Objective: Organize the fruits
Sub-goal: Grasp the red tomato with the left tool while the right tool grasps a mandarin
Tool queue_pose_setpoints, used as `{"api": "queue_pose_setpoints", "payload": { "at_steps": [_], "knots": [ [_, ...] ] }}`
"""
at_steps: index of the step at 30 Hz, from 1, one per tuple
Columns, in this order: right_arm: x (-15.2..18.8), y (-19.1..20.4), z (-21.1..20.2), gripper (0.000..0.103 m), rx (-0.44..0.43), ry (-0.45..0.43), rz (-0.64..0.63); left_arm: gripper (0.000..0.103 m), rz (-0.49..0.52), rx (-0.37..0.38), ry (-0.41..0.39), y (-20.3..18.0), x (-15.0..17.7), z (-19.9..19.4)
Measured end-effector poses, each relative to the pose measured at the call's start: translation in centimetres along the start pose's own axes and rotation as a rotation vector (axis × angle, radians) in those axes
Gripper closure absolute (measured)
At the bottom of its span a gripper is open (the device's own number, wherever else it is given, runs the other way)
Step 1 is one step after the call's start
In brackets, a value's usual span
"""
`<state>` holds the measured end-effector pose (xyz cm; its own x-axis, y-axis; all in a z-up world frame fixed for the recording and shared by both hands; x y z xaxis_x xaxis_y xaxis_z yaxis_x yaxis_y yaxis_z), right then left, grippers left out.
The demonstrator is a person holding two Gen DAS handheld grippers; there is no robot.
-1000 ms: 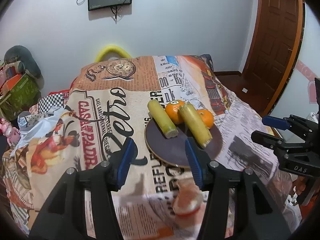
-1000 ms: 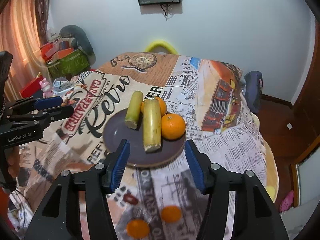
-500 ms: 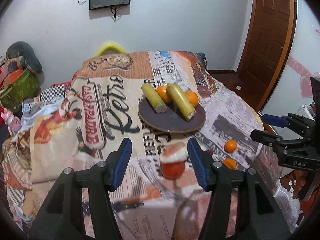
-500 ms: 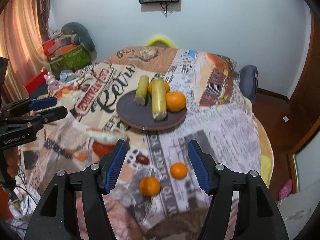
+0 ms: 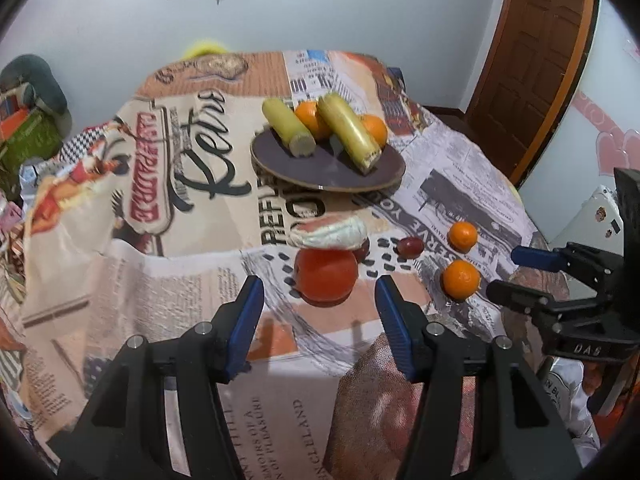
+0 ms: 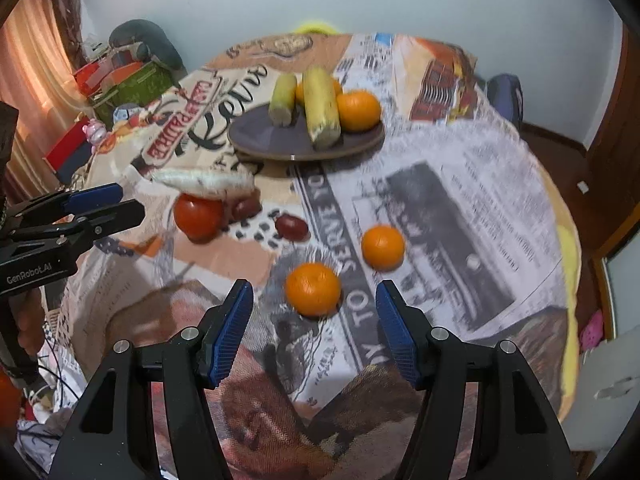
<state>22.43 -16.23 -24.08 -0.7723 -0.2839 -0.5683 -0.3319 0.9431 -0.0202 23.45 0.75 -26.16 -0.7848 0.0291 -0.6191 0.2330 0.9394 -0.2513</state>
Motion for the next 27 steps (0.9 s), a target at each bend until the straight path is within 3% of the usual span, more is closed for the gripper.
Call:
{"api": "queue_pose_setpoints", "payload": {
  "at_steps": [16, 20, 23, 27],
  "knots": [
    [1.2, 0.3, 3.4, 0.043, -0.045, 0.068, 0.024, 0.045, -0.021, 0.002, 0.068, 0.9, -0.1, 5.9],
    [1.1, 0.5, 3.7, 0.056, -0.058, 0.073, 0.013, 0.046, -0.034, 0.021, 0.069, 1.0, -0.3, 6.5],
    [1.1, 0.7, 3.9, 0.064, -0.065, 0.072, 0.002, 0.053, -0.038, 0.011, 0.070, 1.1, -0.4, 6.7],
    [0.9, 0.7, 3.8, 0.068, -0.074, 0.069, 0.008, 0.055, -0.042, 0.015, 0.067, 1.2, -0.4, 6.6]
  ]
}}
Point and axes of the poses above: each gripper's, at about its wrist camera, not at the fingertips, and z roughly the way its jaws point, y to its left, x to its underside, the point moved 9 cm from there along z, roughly the way its jaws point, and after that the axes turned 11 degrees about x, right-handed, at the moved point
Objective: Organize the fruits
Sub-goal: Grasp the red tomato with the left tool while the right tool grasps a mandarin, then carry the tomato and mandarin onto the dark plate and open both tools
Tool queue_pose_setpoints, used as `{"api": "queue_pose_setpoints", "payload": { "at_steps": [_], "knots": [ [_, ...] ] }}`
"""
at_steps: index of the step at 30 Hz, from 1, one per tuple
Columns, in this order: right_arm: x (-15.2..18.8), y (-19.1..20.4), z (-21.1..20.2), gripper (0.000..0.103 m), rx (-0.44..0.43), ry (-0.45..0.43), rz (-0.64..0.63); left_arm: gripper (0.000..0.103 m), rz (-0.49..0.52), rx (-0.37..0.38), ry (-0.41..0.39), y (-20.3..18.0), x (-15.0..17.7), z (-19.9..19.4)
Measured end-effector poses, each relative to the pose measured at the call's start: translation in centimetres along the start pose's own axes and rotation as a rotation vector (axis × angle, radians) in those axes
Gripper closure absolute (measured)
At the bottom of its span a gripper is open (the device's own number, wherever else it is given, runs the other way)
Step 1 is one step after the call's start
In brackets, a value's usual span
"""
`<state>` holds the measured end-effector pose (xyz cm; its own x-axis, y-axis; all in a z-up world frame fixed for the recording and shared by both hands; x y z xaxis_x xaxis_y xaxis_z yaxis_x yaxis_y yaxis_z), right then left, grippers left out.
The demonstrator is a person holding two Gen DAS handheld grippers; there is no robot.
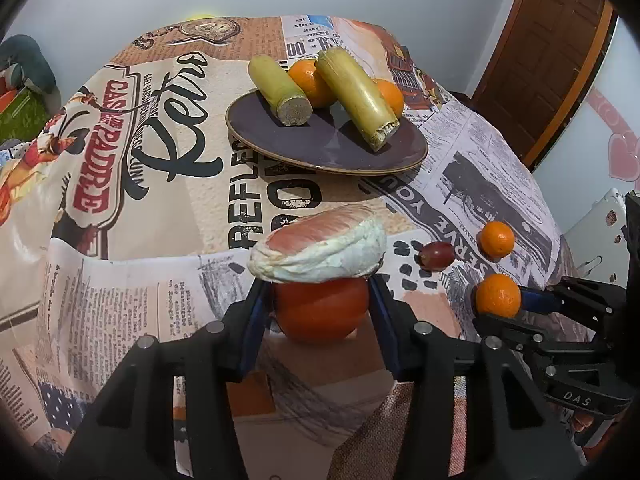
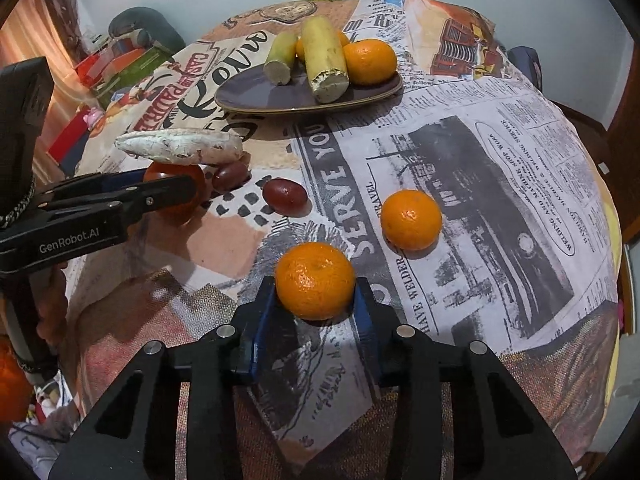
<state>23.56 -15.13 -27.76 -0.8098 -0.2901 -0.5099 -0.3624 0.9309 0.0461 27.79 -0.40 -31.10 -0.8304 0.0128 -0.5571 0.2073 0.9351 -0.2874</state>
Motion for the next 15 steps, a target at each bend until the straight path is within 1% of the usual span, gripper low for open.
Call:
{"api": "queue_pose_setpoints", "payload": {
  "at_steps": [8, 15],
  "knots": [
    [-0.7, -0.3, -0.9, 0.068, -0.004, -0.026, 0.014, 0.055, -0.019, -0.002, 0.004, 0.4, 0.5, -1.2],
    [-2.1, -0.7, -2.2, 0.068, 0.004, -0.068, 0.027, 0.055, -0.026, -0.031, -0.035, 1.4, 1.1, -4.3]
  ]
}}
Point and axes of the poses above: each gripper's, at about its wrist camera, not at the fingertips, and z roughly the way its jaws point, y to its left, x to its underside, the point moved 9 cm from there along z, roughly the way its jaws point, and after that the axes turned 11 degrees about x, right-handed, at the moved point
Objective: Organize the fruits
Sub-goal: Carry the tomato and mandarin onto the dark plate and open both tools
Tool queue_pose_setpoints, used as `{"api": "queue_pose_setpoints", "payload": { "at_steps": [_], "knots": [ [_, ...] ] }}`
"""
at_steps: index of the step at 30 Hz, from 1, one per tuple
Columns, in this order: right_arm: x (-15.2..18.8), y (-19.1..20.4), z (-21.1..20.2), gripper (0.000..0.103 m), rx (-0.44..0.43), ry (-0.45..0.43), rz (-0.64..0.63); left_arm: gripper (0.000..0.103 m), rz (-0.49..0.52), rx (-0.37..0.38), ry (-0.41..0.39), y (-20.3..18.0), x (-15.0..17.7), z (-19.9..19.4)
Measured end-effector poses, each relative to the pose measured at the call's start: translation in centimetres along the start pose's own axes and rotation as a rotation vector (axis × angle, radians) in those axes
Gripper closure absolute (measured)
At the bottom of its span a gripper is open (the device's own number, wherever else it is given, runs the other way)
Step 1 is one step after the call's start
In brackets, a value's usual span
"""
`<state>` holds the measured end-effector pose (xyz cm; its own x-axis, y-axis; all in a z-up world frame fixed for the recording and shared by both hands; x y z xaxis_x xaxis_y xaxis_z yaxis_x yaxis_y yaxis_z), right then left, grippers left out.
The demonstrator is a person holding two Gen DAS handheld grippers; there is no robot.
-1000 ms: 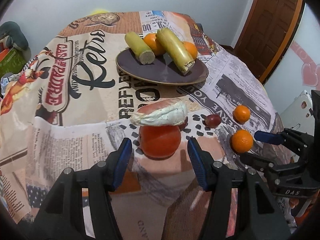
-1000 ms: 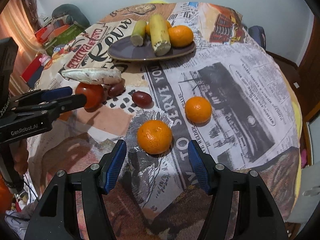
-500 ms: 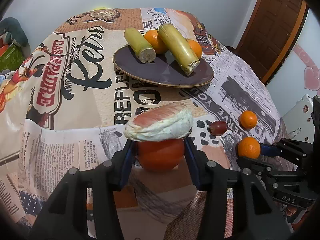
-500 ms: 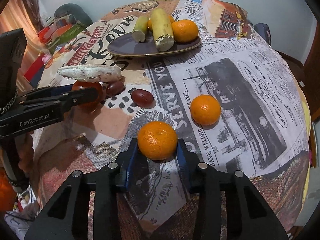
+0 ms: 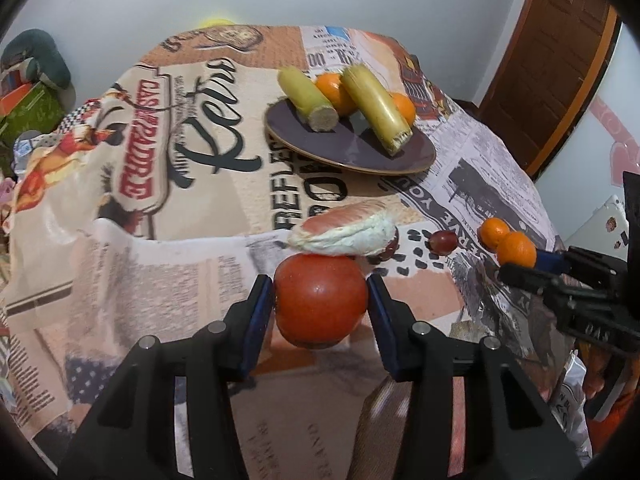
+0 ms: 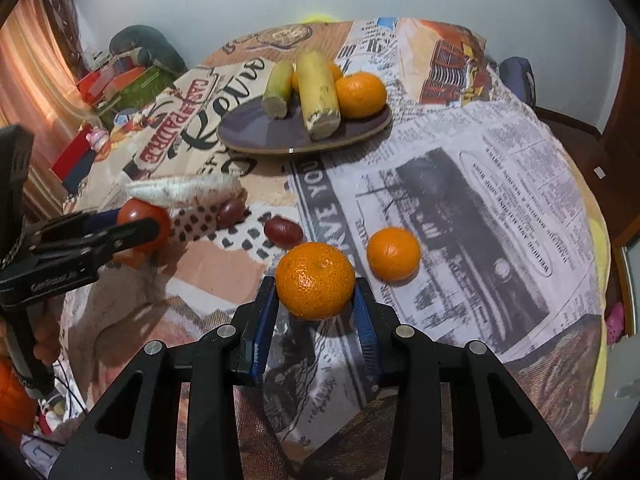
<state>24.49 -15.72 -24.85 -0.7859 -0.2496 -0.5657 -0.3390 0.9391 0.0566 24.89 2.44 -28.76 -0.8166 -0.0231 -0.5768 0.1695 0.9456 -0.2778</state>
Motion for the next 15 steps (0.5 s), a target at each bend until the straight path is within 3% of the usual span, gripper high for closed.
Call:
{"api": "queue_pose_setpoints", "payload": {
  "at_steps": [6, 15],
  "knots": [
    [-1.4, 0.0, -0.4, 0.068, 0.014, -0.023, -0.016, 0.055, 0.007, -0.049, -0.077, 0.9, -1.2, -3.5],
    [-4.2, 0.4, -1.1, 0.068, 0.016, -0.075, -0.032, 0.055, 0.026, -0.043, -0.150, 0.7, -4.3, -5.4]
  ]
}}
Point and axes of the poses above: each gripper's, at about its wrist camera, not at the fingertips, and z roughly the way its jaws point, y to its left, x to its underside, the point moved 9 cm from there along z, roughly the way its jaws point, and after that the axes turned 11 degrees about x, right-handed, at the moved point
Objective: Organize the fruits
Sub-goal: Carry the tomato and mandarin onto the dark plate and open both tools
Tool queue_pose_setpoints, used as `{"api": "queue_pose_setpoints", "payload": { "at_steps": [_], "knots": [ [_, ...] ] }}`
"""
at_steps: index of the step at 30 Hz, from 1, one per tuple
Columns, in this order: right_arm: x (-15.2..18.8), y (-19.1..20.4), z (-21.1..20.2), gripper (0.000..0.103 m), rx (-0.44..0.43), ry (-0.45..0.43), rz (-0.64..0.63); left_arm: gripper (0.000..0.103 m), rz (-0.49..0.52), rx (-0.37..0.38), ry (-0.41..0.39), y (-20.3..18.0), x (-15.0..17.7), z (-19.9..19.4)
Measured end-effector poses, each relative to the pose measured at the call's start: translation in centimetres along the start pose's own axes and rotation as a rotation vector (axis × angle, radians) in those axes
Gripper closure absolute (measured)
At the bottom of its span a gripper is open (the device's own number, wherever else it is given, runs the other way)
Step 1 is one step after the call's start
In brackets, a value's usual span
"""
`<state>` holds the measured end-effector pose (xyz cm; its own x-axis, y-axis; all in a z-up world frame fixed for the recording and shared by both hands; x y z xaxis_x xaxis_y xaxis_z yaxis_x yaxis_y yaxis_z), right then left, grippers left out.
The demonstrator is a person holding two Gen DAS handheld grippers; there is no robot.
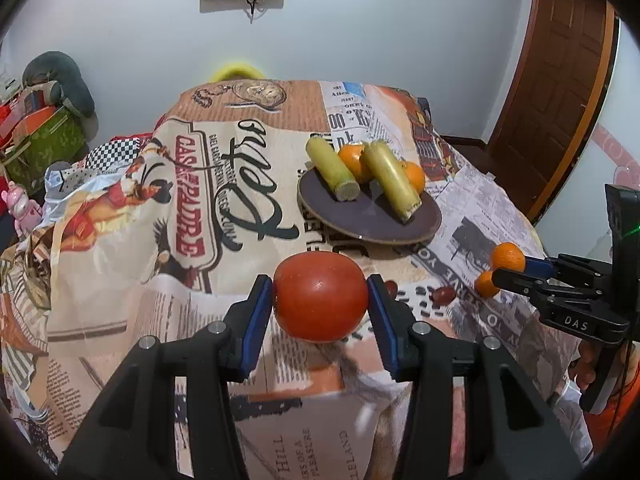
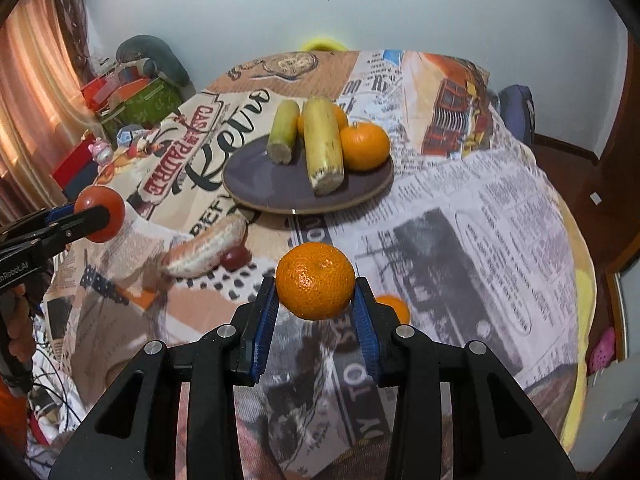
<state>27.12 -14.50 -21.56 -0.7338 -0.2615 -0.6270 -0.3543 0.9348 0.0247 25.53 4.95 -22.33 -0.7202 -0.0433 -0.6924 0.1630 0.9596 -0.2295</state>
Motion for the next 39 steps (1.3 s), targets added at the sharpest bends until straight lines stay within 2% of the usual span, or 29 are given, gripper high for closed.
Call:
{"api": "queue_pose_setpoints", "payload": {
  "at_steps": [11, 21, 32, 39],
  "knots": [
    [-3.9, 0.7, 0.3, 0.068, -0.015, -0.062, -0.016, 0.055, 0.008, 0.009, -0.026, 0.0, -3.0, 2.1],
    [-6.8, 1.8, 2.4, 0.068, -0.028, -0.086, -0.046, 0.055, 0.009, 0.019, -0.025, 0.5, -5.6, 5.0],
    [-8.5, 2.9, 5.3, 0.068, -0.039, -0.076, -0.073, 0.055, 0.019, 0.042, -0.047, 0.2, -9.2, 7.7],
    [-8.4, 3.9, 7.0, 0.068, -0.033, -0.057, -0.123, 0.055, 0.016, 0.039, -0.009, 1.0, -9.2, 10.2]
  ]
}}
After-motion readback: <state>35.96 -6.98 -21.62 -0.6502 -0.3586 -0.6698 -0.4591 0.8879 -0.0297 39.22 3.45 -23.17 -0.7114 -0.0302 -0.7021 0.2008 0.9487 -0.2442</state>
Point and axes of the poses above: each gripper's, at about its wrist camera, not at the fingertips, and z roughly the way its jaws point, y to its left, x to its underside, the point moved 9 cm from there along z, roughly the way its jaws point, and after that the axes turned 11 degrees about x, right-handed, at the moved point
